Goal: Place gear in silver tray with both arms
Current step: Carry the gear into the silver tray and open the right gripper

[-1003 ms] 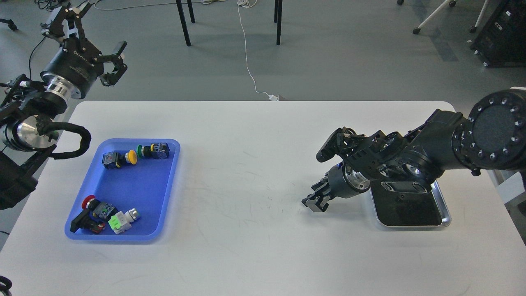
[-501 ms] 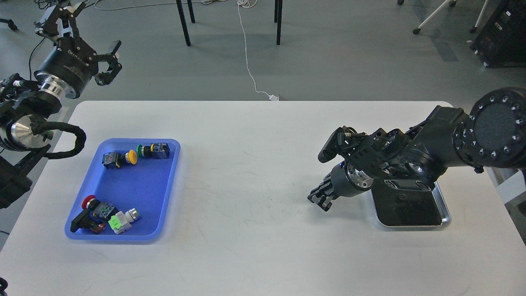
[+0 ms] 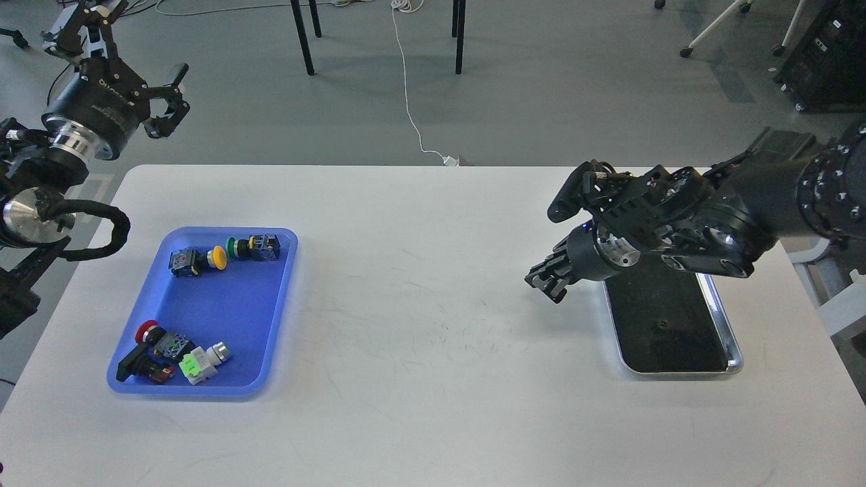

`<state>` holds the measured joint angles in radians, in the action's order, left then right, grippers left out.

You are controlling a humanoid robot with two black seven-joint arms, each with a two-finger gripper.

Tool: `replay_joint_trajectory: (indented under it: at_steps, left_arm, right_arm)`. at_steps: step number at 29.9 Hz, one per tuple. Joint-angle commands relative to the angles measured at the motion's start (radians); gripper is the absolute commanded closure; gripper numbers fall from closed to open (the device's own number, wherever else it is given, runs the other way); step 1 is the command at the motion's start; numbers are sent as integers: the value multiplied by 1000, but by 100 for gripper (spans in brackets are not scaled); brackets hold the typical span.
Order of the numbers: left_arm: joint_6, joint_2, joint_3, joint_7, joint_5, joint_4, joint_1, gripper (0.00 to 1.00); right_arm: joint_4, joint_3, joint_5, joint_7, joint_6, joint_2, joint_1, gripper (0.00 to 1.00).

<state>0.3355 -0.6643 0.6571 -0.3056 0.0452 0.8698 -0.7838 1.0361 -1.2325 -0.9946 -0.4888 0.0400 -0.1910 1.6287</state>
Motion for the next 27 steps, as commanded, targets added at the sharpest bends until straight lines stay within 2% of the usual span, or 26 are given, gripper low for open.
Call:
replay_joint_trajectory:
  at_steps: [1,5,11,15,17,19,21,23,27]
  left_arm:
    - [-3,6,-2,0,-1,0,0,3]
    - [-4,12,-4,0,-2,0,0,3]
    - [-3,14,-7,0,-2,0,0,3]
    - [0,9,-8,0,-4,0,0,3]
    - [0,11,-8,0,-4,0,0,3]
    - [-1,12,-10,0,-4,0,0,3]
    - [-1,12,-10,0,-4,0,0,3]
    - [-1,12,-10,0,-2,1,0,3]
    - [-1,5,-8,-1,-2,5,0,3]
  right_arm:
    - [-8,-7,-33,1,3,-86,-41,88]
    - [-54,-10,-58,16,3,-130,-79,87]
    - [-223,-12,-128,27,3,-136,-170,84]
    - [-237,-12,-145,29,3,-136,-193,82]
    - [-237,-10,-144,29,3,-136,-204,71]
    - [-237,-8,-142,29,4,-136,-207,52]
    - [-234,-5,-141,29,11,-136,-207,39]
    - [-231,-5,-141,32,14,-136,-204,32]
    - [-223,-7,-145,41,14,-145,-187,26]
